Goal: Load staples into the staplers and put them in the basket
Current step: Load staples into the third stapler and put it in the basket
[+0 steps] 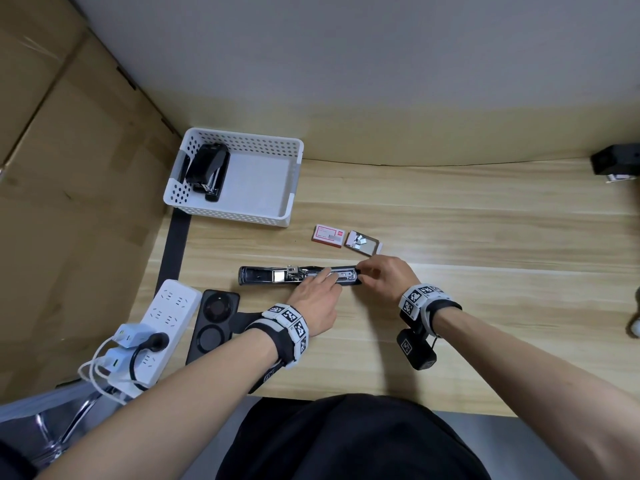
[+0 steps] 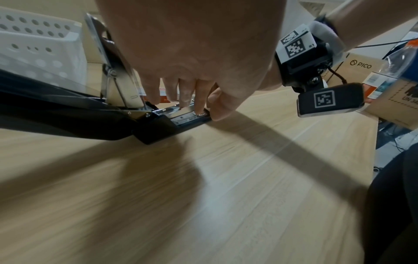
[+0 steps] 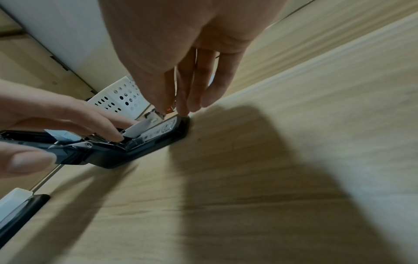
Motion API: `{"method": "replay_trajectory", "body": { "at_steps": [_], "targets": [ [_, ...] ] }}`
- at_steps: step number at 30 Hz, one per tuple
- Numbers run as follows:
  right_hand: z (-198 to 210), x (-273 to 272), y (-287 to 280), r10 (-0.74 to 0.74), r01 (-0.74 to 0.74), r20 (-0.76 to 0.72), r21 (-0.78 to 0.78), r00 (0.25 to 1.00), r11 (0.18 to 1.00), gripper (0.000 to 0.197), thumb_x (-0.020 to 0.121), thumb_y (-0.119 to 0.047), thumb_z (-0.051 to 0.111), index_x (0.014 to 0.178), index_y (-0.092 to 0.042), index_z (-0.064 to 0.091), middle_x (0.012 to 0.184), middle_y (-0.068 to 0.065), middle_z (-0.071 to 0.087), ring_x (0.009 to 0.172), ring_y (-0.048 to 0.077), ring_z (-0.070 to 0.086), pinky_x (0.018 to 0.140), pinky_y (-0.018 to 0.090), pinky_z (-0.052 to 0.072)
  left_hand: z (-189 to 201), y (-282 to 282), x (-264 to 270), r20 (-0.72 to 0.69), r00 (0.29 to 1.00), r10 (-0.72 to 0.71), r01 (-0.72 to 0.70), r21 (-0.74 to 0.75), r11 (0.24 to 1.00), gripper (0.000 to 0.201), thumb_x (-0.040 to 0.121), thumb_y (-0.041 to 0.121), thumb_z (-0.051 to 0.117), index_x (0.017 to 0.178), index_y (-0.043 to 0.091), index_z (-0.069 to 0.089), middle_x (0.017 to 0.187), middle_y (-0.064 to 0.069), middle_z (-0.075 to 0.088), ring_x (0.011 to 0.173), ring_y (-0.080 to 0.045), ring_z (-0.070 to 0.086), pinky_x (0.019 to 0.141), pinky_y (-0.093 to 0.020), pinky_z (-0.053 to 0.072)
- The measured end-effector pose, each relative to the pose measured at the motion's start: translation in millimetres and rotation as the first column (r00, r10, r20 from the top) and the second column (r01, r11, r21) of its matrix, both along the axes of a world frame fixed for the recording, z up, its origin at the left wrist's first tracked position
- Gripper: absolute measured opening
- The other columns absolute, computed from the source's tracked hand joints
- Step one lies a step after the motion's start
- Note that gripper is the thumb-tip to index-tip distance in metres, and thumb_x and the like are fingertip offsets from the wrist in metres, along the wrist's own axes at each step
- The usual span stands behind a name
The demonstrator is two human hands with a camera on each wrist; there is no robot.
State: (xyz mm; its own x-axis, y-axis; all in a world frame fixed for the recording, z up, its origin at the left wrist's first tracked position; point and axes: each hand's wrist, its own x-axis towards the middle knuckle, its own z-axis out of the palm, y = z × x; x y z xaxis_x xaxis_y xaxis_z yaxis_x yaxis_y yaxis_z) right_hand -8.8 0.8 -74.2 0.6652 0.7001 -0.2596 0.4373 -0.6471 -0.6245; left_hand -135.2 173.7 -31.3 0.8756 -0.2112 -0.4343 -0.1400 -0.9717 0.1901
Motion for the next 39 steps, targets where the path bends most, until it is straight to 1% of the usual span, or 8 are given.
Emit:
{"method": "replay_trajectory", "body": {
  "at_steps": [3,8,11,16,20,26,32,39],
  "targets": [
    [3,5,4,-0.038,0.037,0.046,0.028,0.998,0.999,0.017,0.085,-0.028,0.068,0.101,-0.022,0.073,0.086,-0.006,0.069,0.074,0.011,0.057,0.069,0.032,0.05,-1,3,-1,-0.016,1.0,0.02,-0.02,0.0,1.0,0.041,0.089,0.02,0.046,0.127,0.006,0.052,0.147,-0.011,0.036,0.145,-0.028,0.019,0.112,-0.042,0.029],
    [8,22,8,-0.089,0.089,0.151,0.003,0.985,0.996,0.011,0.086,-0.029,0.066,0.093,-0.024,0.072,0.083,-0.006,0.064,0.083,0.017,0.053,0.061,0.036,0.048,-4,7,-4,0.038,0.999,0.037,-0.034,-0.073,0.997,0.033,0.083,0.018,0.047,0.112,0.005,0.056,0.133,-0.012,0.047,0.131,-0.028,0.035,0.102,-0.042,0.042],
    [7,35,6,-0.127,0.138,0.198,-0.041,0.972,0.99,0.014,0.087,-0.041,0.065,0.09,-0.029,0.072,0.083,-0.012,0.06,0.086,0.013,0.048,0.058,0.035,0.048,-1,2,2,0.056,0.997,0.054,-0.048,-0.1,0.994,0.035,0.084,0.017,0.047,0.116,0.005,0.055,0.135,-0.011,0.047,0.13,-0.027,0.039,0.1,-0.043,0.044],
    [5,47,-1,-0.127,0.143,0.152,-0.099,0.98,0.985,0.023,0.086,-0.05,0.064,0.086,-0.028,0.072,0.091,-0.01,0.057,0.093,0.013,0.047,0.064,0.034,0.048,7,-9,34,0.073,0.994,0.078,-0.069,-0.125,0.99,0.04,0.084,0.016,0.048,0.122,0.003,0.054,0.136,-0.012,0.047,0.127,-0.029,0.041,0.097,-0.044,0.045],
    [5,51,-3,-0.132,0.139,0.1,-0.076,0.986,0.987,0.023,0.086,-0.048,0.062,0.09,-0.027,0.072,0.098,-0.007,0.059,0.098,0.014,0.047,0.068,0.033,0.047,10,-16,61,0.018,0.993,0.117,-0.115,-0.085,0.99,0.042,0.087,0.017,0.047,0.127,0.005,0.05,0.145,-0.012,0.039,0.132,-0.027,0.036,0.101,-0.04,0.04],
    [-2,62,5,-0.097,0.105,0.095,-0.087,0.991,0.991,0.014,0.084,-0.032,0.066,0.097,-0.031,0.072,0.106,-0.008,0.056,0.106,0.016,0.046,0.071,0.034,0.049,-1,-10,88,-0.071,0.992,0.106,-0.106,-0.003,0.994,0.056,0.089,0.019,0.046,0.142,0.004,0.039,0.161,-0.009,0.014,0.147,-0.025,0.016,0.11,-0.04,0.034],
    [-12,72,16,-0.027,0.036,0.1,-0.082,0.995,0.996,0.018,0.084,-0.029,0.068,0.101,-0.026,0.074,0.11,-0.003,0.056,0.108,0.021,0.045,0.071,0.035,0.049,-6,-6,94,-0.09,0.99,0.105,-0.104,0.014,0.994,0.056,0.09,0.021,0.047,0.143,0.006,0.038,0.162,-0.008,0.011,0.148,-0.024,0.011,0.111,-0.039,0.032],
    [-24,75,19,-0.022,0.029,0.133,-0.048,0.991,0.998,0.011,0.073,-0.032,0.077,0.082,-0.025,0.074,0.101,-0.003,0.054,0.098,0.023,0.047,0.071,0.039,0.051,-10,1,90,-0.103,0.989,0.11,-0.114,-0.03,0.993,0.055,0.089,0.021,0.047,0.143,0.007,0.039,0.162,-0.008,0.012,0.148,-0.025,0.013,0.116,-0.039,0.024]
  ]
}}
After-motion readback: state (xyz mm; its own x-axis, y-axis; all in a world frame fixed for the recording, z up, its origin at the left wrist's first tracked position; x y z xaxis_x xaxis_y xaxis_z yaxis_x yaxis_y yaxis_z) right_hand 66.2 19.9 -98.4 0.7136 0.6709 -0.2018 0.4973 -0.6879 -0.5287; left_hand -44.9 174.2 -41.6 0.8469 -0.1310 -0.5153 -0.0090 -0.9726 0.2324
